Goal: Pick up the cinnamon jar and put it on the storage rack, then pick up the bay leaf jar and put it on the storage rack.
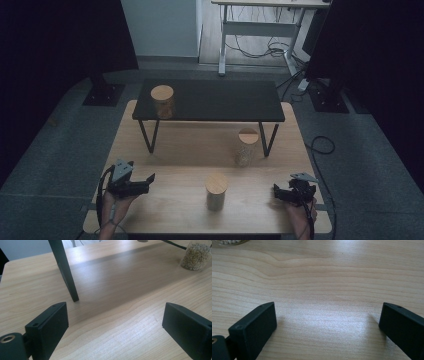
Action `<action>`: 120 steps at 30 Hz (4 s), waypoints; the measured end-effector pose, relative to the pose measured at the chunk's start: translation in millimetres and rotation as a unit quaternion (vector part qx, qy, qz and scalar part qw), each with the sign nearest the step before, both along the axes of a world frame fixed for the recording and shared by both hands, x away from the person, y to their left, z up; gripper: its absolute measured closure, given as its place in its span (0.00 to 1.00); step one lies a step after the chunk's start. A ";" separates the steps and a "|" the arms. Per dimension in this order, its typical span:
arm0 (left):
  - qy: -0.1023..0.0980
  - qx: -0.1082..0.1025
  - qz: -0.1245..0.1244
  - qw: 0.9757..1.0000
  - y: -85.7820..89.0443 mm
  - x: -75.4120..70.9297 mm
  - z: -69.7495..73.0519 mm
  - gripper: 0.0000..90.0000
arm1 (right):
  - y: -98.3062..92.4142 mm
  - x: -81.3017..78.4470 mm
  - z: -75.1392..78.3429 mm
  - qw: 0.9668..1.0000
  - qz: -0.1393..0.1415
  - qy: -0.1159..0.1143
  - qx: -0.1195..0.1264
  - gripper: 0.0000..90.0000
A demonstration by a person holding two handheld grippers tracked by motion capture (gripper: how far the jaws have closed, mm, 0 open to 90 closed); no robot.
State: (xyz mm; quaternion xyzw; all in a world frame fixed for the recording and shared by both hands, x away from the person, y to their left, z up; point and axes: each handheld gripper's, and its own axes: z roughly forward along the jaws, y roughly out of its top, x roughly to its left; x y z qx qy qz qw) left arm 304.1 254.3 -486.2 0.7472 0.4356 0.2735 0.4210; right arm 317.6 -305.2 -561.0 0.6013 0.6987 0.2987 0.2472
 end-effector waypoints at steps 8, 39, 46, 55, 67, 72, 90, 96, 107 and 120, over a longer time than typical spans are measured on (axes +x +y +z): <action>0.009 0.000 0.002 1.000 0.6 -1.3 -7.8 0.07 | 0.0 0.0 0.0 1.000 0.000 0.000 0.000 0.01; 0.041 0.010 0.013 0.999 5.4 -4.0 -35.5 0.07 | 0.0 0.0 0.0 1.000 0.000 0.000 0.000 0.01; 0.049 0.013 0.015 0.999 5.2 -3.6 -40.2 0.07 | 0.0 0.0 0.0 1.000 0.000 0.000 0.000 0.01; 0.064 0.020 0.021 0.998 6.4 -2.8 -47.3 0.07 | 0.0 0.0 0.0 1.000 0.000 0.000 0.000 0.01; 0.094 0.042 0.031 0.994 3.7 0.1 -59.0 0.06 | 0.3 -0.2 0.1 1.000 0.003 0.001 0.000 0.01; 0.104 0.054 0.033 0.993 1.3 1.9 -63.2 0.05 | 1.0 -1.0 0.4 1.000 0.012 -0.002 0.000 0.02; 0.119 0.043 0.037 0.991 4.9 4.8 -67.6 0.04 | 2.5 -5.3 4.9 0.999 0.025 -0.017 0.015 0.00; 0.119 0.044 0.033 0.991 5.7 4.9 -67.6 0.04 | 3.2 -6.4 6.3 0.999 0.033 -0.015 0.015 0.02; 0.118 0.044 0.034 0.991 5.6 4.9 -67.7 0.04 | 8.6 -9.8 14.3 0.999 0.041 -0.031 0.006 0.03; 0.118 0.043 0.037 0.991 5.6 4.8 -67.7 0.04 | 11.2 -14.6 24.1 0.998 0.049 -0.050 0.008 0.03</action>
